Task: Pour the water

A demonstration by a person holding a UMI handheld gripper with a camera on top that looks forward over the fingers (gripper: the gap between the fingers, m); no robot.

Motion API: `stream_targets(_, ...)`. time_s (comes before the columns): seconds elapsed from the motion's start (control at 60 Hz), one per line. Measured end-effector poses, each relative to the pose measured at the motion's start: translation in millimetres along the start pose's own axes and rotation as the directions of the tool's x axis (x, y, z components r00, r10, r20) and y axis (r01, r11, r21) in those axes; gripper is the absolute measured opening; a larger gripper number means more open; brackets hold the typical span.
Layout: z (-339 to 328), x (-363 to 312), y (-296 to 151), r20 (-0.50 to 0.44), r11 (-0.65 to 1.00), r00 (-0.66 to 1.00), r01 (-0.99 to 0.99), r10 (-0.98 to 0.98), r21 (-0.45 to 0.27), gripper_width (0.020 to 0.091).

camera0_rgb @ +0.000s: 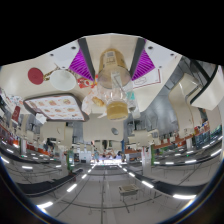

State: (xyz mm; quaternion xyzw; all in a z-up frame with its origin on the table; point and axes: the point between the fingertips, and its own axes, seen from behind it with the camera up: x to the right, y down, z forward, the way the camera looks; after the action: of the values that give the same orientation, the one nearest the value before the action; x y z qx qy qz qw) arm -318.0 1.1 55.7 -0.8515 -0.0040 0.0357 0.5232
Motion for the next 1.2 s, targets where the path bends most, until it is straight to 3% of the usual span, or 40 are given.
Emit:
stream_targets(0.067,7,0,-4,-0.003,0.999,1.000,0.012,-0.011,0.032,0.0497)
stream_targets(0.25,10,2,-7,-0.007,0.998,0.999,0.045,-0.045,0.042,0.0396)
stream_targets(0.5,-2,-1,-30,0.019,0.998,1.000,-0.021,0.020,0.056,0.0370)
stream_targets(0.65,-21,-14,-87,0.157,0.929,0.924,-0.363,0.348,0.078,0.0370)
stream_targets(0.733,-32,-19,-118,0.275,0.784,0.758,-0.621,0.591,0.028,0.0366)
stream_targets(0.867,-32,-10,-153,0.398,0.375,0.292,-0.915,0.870,-0.147,0.0366)
stream_targets(1.067,-19,13,-141,0.342,-0.110,-0.230,-0.936,0.911,-0.335,0.0367)
stream_targets(1.2,-5,26,-113,0.272,-0.316,-0.431,-0.870,0.860,-0.379,0.0368)
